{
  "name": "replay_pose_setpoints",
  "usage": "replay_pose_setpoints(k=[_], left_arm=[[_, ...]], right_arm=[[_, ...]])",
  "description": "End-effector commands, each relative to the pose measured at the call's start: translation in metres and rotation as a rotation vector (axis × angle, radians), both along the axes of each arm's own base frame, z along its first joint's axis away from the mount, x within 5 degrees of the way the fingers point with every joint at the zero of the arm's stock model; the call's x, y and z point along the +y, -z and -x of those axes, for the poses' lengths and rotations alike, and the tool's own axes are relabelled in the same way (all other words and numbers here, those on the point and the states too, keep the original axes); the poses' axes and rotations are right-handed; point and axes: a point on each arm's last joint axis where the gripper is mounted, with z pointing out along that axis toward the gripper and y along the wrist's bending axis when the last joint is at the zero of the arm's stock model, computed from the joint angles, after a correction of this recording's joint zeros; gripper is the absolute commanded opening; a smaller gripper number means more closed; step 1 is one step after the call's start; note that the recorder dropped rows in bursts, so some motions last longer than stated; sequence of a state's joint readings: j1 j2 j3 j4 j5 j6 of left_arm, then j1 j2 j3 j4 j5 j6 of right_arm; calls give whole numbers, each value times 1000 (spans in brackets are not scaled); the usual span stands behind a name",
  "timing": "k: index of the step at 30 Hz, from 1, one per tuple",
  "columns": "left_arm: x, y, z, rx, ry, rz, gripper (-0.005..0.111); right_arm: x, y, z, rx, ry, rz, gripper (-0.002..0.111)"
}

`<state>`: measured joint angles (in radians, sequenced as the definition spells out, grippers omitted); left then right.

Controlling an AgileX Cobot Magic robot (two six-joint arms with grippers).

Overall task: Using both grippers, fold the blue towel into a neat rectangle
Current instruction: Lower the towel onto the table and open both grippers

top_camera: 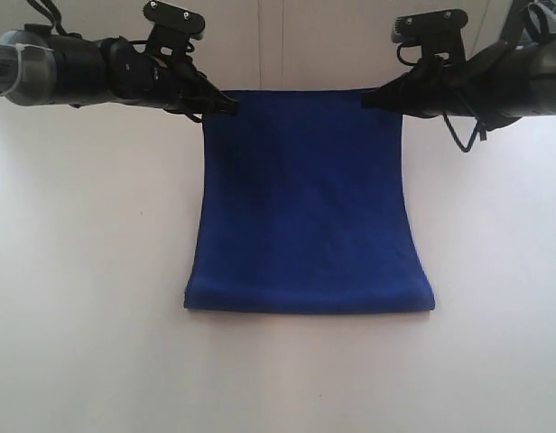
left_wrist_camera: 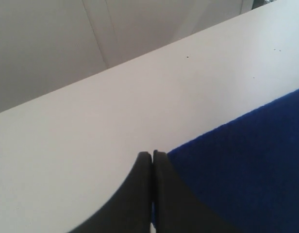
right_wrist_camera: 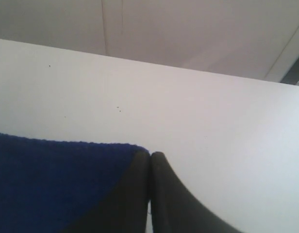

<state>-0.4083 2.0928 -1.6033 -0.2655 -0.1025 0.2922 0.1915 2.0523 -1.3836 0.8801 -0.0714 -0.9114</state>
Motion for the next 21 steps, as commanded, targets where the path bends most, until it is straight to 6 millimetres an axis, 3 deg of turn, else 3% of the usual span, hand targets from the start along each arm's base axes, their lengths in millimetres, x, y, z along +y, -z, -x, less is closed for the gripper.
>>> replay_pose_setpoints(k=[1,5,13,17,21], left_arm=[[-1,6,-8,3,-11,11,0],[-3,18,-12,13,-14,5,0],[-2,16,-13,-2,-18,9,4],[-2,16,-13,-2,-27,21,33],[-2,16,-13,-4,-27,22,46]], right_arm=[[-7,9,-8,-8,16,36,0],[-5,17,-16,-4,14,40,0],[-5,21,-17,3,11,42,1],[-5,21,-17,1,12,43,21],[-5,21,-17,-1,14,44,35]])
